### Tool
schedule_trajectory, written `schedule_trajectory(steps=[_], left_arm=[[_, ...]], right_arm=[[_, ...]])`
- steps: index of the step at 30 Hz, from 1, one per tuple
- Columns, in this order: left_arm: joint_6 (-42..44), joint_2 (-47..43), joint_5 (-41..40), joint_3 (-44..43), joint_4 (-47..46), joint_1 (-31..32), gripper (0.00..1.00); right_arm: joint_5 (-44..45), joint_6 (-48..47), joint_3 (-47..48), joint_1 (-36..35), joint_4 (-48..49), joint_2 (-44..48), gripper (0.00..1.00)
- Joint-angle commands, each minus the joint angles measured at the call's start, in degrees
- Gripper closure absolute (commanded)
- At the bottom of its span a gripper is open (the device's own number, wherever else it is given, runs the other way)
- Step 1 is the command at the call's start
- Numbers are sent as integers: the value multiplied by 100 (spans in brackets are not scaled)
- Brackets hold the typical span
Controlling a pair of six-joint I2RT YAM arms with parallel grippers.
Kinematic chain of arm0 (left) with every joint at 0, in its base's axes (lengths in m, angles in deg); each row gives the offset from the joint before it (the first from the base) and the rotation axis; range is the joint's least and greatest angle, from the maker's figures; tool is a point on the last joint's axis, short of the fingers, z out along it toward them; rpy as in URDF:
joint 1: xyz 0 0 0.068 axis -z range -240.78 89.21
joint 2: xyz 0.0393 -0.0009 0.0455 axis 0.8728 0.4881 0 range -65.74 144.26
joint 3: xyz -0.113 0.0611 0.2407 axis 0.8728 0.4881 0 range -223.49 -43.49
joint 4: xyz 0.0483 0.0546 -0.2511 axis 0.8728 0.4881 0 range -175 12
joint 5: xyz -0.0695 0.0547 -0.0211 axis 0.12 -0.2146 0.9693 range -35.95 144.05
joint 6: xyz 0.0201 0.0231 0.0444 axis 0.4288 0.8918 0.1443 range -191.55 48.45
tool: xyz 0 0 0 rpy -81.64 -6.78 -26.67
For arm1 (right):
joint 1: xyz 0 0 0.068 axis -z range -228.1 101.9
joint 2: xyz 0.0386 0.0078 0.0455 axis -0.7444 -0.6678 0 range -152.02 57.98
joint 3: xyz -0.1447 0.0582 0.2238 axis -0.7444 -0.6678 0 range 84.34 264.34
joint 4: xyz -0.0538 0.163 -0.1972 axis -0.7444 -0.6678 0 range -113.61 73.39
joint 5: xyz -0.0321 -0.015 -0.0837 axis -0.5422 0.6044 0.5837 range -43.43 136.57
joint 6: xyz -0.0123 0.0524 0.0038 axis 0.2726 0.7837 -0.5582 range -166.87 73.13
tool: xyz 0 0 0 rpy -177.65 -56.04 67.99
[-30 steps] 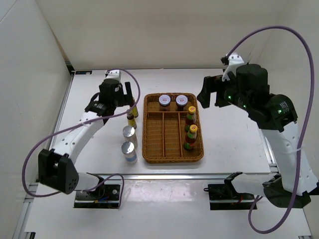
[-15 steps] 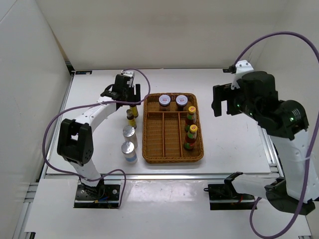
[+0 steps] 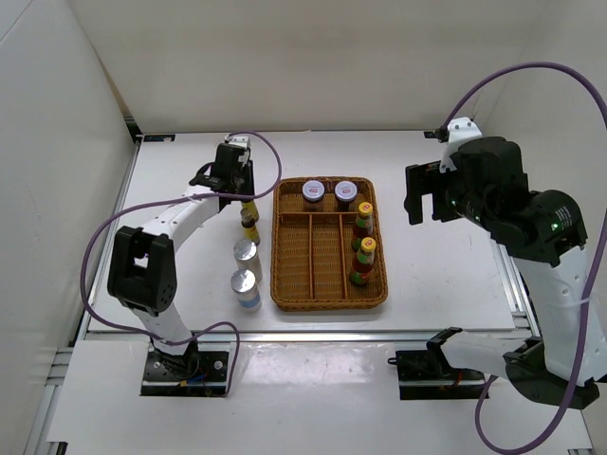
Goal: Organize the condiment bottles
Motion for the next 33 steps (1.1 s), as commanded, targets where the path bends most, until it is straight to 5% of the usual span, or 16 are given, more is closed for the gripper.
schedule_trajectory(steps=[1,5,11,20,33], left_arm=[[-73,-543,-339,28,-153,-16,67],[-126,-948,-515,-270,-48,45,89],[75,-1564,-700,-727,-47,493,89],[32,-1740,662,-606,-179,1653,89],[32,-528,760,-919,-180,2840,89]], right_arm=[[6,-35,247,8,15,41,1],[-47,18,247,8,15,41,1],[5,71,352,8,-38,155,1],[190,123,405,8,-38,208,1],[190,229,238,8,-91,331,1]])
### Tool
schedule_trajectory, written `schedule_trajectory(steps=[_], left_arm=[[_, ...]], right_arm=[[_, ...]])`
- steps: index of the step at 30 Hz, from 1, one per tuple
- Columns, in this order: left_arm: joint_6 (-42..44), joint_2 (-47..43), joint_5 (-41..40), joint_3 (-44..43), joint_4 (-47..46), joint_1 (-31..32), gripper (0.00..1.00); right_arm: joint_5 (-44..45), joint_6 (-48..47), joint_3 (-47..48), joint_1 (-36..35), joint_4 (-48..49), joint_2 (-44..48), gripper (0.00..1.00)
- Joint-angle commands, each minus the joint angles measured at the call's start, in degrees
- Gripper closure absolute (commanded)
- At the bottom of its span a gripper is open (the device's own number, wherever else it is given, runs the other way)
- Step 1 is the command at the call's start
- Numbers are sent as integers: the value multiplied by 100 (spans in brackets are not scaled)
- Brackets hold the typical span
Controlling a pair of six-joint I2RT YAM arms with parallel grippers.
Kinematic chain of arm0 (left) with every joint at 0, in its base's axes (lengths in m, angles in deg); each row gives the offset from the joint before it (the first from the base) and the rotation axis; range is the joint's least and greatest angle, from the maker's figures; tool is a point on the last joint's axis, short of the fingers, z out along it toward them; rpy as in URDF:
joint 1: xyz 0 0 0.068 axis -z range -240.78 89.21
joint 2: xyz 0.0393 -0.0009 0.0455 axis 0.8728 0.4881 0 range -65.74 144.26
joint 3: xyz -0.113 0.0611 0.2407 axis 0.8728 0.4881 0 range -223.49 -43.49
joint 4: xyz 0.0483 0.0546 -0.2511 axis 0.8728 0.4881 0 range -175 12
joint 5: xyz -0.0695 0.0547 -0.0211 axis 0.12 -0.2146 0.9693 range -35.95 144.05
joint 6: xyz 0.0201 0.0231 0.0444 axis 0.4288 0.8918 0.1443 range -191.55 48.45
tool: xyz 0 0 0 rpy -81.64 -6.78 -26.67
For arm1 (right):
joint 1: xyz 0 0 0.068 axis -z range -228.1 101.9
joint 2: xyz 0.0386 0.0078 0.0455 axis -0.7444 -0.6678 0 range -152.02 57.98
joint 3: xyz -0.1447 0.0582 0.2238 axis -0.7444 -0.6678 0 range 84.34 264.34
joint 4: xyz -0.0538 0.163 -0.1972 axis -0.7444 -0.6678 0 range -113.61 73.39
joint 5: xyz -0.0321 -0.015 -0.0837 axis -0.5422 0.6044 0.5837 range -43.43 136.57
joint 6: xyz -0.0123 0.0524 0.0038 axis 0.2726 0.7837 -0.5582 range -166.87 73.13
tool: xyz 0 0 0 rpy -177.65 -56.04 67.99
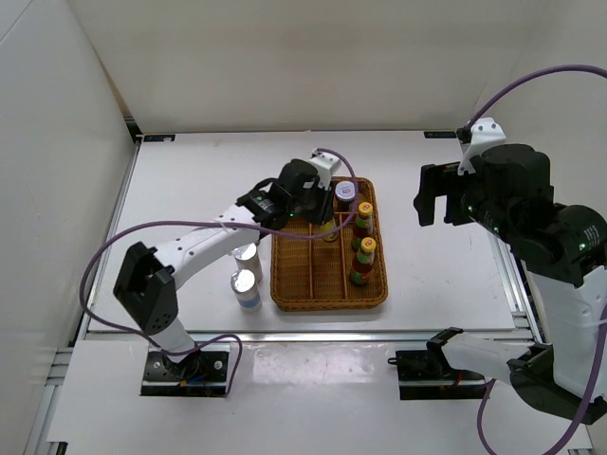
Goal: Organize the condiment bottles
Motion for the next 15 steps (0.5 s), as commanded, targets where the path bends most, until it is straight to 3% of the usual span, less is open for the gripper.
schedule_trajectory(steps=[1,8,14,15], left_arm=[[-5,250,-154,-519,58,172,89],[-5,814,-560,-986,482,304,84],[47,955,-665,-986,535,357,57],[47,955,-665,-986,535,357,44]], right_arm=[[90,58,13,8,-103,151,1],[195,58,75,8,-227,152,1],[195,58,75,8,-227,152,1],[195,58,127,8,-227,152,1]])
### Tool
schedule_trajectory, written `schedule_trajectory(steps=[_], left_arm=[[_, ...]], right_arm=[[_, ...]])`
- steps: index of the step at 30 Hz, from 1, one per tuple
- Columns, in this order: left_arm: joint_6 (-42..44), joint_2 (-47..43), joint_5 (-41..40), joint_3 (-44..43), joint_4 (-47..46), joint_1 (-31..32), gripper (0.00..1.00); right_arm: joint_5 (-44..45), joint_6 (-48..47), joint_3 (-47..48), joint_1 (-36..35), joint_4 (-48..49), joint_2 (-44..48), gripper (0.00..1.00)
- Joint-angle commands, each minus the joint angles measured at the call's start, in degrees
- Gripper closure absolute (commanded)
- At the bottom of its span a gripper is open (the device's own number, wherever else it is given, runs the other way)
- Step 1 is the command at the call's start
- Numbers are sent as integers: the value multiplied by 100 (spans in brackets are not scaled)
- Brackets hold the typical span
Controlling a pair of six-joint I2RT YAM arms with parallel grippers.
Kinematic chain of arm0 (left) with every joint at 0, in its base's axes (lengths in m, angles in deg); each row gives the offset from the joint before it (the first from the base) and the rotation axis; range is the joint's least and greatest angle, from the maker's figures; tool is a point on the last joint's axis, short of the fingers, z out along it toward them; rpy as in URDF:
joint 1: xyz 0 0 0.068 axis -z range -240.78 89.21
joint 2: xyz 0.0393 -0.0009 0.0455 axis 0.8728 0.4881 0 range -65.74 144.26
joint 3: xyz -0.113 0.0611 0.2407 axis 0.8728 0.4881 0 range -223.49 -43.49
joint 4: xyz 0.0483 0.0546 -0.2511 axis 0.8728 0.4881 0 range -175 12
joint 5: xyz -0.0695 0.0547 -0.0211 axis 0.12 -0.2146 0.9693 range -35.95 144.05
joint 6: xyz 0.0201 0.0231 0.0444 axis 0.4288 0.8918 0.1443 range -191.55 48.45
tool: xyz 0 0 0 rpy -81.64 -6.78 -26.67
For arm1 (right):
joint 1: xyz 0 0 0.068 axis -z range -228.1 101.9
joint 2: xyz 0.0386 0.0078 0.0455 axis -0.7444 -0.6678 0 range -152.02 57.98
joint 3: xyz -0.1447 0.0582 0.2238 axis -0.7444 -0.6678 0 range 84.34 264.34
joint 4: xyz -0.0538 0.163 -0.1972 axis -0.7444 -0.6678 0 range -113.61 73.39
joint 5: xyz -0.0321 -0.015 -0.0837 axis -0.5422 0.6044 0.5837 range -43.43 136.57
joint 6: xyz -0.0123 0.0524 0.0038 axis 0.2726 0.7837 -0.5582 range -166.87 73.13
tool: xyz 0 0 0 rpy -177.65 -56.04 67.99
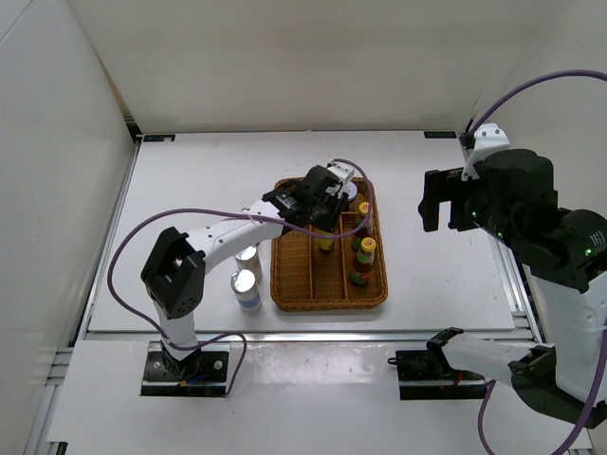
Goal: Organize the condiment bottles
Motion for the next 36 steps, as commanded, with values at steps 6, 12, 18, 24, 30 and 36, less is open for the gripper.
schedule_trajectory(steps=[6,12,18,24,30,36], left_arm=[[83,-115,-367,-430,72,57,2],[170,-1026,-1963,-1178,785,57,0],[31,-2073,-2233,41,785,-899,0],[-102,-2050,-827,1123,785,-1990,0],[-102,-1847,-721,1458,785,-2263,0],[-102,-1654,-650,1520,785,-2263,14]], right_arm=[[51,41,311,8,79,-133,1],[-11,-12,207,8,202,-134,1],[-64,41,-224,8,404,42,1],[-291,173,-646,8,642,165,1],[-371,173,-576,8,642,-10,1],[-371,173,-576,8,642,-10,1]])
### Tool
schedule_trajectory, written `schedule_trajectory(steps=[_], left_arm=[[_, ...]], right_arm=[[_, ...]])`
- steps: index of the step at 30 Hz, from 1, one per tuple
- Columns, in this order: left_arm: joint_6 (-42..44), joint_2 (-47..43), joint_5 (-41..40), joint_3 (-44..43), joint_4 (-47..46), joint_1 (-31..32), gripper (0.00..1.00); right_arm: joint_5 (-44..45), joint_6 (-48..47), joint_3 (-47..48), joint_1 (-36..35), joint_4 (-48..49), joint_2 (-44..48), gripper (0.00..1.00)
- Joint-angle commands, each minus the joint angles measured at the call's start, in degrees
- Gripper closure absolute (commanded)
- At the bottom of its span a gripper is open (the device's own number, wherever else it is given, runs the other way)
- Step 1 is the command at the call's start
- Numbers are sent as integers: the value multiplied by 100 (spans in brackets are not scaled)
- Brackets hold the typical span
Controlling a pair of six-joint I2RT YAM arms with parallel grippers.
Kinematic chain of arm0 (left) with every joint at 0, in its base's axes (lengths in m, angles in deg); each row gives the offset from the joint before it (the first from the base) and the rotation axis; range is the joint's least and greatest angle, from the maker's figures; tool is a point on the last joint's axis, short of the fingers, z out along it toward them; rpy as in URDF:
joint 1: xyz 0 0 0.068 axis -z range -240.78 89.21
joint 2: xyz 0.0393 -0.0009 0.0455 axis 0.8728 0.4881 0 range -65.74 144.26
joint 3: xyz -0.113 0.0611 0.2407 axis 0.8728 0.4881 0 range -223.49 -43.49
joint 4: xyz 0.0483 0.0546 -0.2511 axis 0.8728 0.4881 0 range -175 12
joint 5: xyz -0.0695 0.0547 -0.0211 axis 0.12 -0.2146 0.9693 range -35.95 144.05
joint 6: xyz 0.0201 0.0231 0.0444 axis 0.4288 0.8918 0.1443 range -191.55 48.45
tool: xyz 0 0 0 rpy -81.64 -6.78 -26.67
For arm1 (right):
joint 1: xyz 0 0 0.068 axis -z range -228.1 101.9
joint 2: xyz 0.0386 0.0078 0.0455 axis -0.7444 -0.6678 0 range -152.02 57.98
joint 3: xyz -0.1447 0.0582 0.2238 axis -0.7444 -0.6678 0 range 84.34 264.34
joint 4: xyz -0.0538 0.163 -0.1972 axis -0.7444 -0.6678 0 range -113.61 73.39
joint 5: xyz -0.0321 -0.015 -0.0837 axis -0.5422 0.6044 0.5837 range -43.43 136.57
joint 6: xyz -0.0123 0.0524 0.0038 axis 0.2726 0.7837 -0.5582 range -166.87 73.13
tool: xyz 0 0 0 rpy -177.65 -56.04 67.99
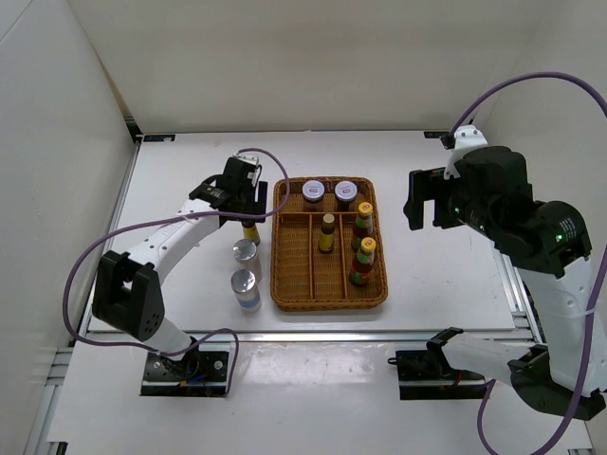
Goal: Organize the condiment bottles
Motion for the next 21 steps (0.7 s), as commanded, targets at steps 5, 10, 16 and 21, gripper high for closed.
schedule_trajectory(steps=[5,10,16,21], left_arm=[[49,-27,178,-60,-63,-18,36],[49,-27,178,-60,-63,-18,63],[49,-439,125,-481,-63,69,89],[339,-1045,-217,-1114,-63,833,89]], right_arm=[[-52,97,-1,8,242,38,1],[-52,97,-1,8,242,38,1],[1,44,51,8,242,38,1],[1,44,-1,8,242,38,1]])
